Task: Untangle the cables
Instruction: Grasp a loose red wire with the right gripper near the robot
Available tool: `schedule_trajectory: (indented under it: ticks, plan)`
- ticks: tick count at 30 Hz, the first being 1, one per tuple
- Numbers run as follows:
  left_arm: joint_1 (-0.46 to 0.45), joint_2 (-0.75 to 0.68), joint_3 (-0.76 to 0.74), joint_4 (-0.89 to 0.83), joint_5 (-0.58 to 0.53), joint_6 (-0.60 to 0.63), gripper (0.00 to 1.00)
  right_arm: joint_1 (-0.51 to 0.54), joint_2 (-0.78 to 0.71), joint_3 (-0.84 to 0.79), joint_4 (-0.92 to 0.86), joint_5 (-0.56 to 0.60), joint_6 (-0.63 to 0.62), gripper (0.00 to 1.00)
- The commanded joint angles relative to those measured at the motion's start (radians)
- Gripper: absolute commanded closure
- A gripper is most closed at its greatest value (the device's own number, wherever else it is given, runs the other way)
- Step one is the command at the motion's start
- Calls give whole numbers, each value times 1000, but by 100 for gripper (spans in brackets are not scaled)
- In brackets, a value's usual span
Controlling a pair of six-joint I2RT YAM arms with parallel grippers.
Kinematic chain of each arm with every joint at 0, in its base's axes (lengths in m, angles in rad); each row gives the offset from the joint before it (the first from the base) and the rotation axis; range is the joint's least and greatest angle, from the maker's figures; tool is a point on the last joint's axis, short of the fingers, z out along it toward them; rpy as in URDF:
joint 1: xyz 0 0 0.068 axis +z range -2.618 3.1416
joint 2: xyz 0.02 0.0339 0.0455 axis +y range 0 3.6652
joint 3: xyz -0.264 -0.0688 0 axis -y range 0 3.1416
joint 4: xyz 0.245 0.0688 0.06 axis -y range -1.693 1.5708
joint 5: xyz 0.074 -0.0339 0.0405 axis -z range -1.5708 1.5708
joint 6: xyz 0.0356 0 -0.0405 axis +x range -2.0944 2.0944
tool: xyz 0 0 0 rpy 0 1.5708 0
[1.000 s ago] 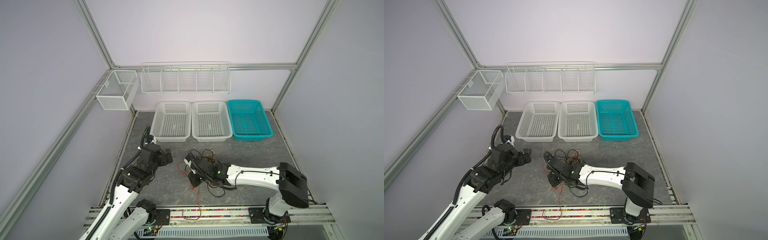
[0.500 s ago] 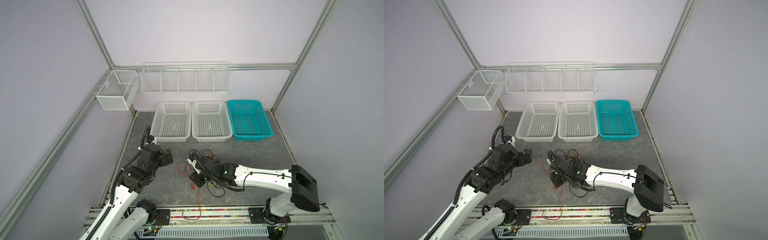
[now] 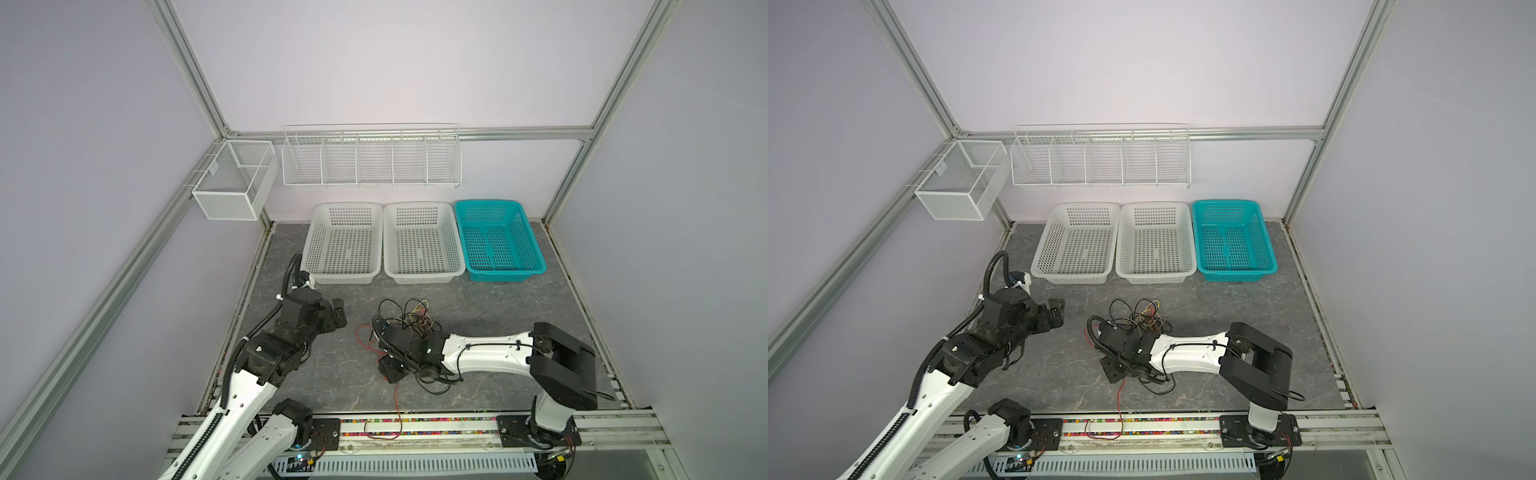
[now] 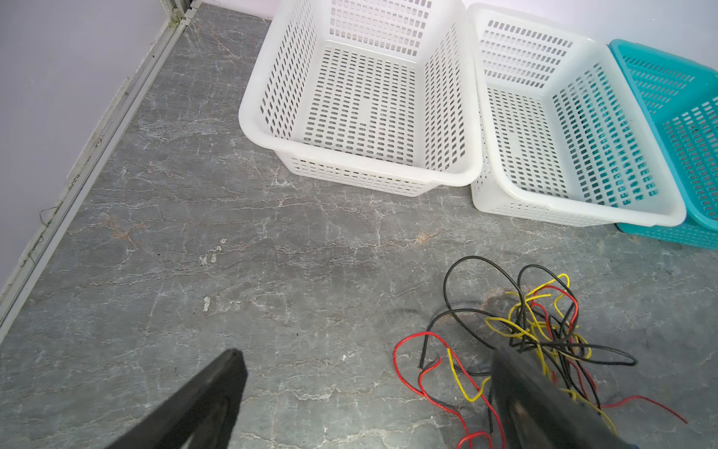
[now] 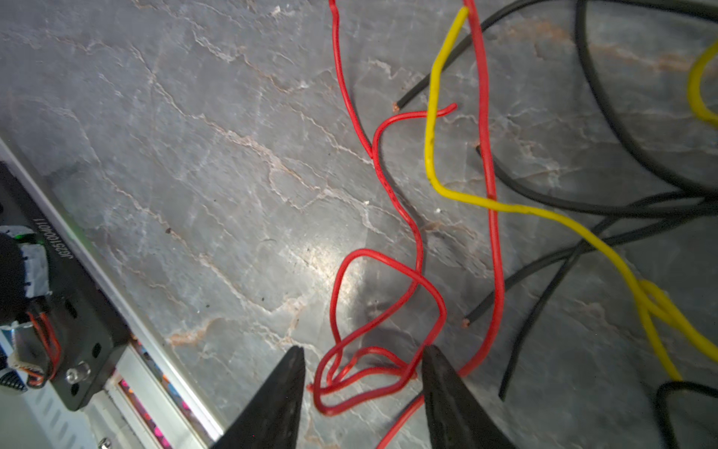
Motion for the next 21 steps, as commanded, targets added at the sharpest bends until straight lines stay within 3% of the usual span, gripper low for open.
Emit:
schedule_trajectory:
  ticks: [1,21]
  plan:
    - [5,-9,-10,0,8,15,1,4,45,-9,31,-9,38,50]
    - [6,-5,-14,5,21,18,1,-11,40,-4,28,21,-4,84]
